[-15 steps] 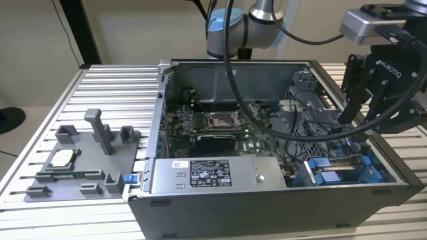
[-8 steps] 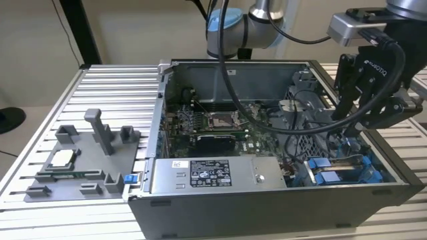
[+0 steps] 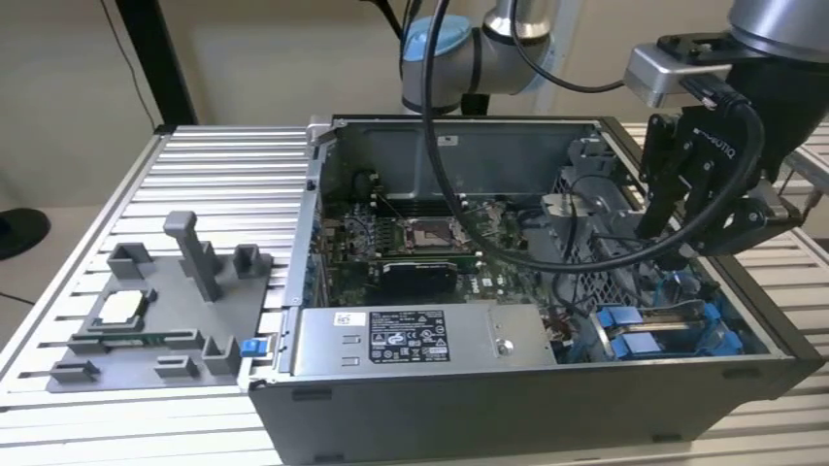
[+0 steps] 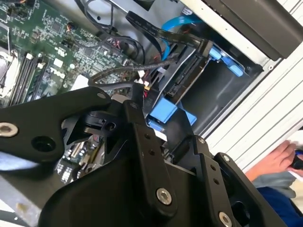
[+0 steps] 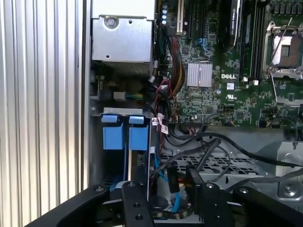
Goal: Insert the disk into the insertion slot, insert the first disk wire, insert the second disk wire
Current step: 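Insert the disk into the insertion slot, then insert the first disk wire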
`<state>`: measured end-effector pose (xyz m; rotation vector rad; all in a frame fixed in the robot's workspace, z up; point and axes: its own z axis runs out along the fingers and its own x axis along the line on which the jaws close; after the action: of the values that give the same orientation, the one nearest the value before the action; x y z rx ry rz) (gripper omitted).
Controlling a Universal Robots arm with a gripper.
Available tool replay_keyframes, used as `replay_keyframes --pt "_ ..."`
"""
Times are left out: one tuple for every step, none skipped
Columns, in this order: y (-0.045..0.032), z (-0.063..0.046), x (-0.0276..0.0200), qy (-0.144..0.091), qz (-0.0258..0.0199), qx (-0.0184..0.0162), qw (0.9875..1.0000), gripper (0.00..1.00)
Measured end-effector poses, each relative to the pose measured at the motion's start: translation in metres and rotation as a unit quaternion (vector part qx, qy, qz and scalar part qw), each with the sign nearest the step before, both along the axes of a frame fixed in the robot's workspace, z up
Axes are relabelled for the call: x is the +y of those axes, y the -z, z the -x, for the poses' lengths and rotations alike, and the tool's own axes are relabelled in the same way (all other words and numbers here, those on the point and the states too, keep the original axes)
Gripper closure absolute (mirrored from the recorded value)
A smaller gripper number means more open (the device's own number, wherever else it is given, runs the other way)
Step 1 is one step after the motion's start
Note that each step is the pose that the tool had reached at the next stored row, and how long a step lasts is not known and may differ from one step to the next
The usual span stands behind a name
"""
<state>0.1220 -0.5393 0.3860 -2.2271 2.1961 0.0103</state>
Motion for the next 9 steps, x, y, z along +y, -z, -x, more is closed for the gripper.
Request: replay_keyframes --pt "0.0003 0.0001 0.0 -0.001 -0.0032 -0.0004 1.0 0.0" --pt "0.0004 0.0002 0.0001 -0.001 -0.0061 -0.0009 1.0 0.0" --pt "0.0006 0.0003 0.0 -0.001 -0.01 -0.0016 0.9999 0.0" --pt "0.0006 0.0003 0.0 -0.001 -0.0137 -0.0024 0.9999 0.0" --pt "0.0009 0.0004 0.0 -0.001 -0.0172 -0.0029 0.9998 0.0" --pt "0.0011 0.0004 0.0 -0.001 -0.0199 -0.0034 0.9998 0.0" --pt "0.0013 0.0005 0.0001 -0.001 -0.0221 -0.0039 0.9997 0.0" --pt "0.0015 0.0006 0.0 -0.002 -0.0232 -0.0042 0.9997 0.0" --pt "0.0015 0.0006 -0.0004 -0.004 -0.0234 -0.0042 0.9997 0.0"
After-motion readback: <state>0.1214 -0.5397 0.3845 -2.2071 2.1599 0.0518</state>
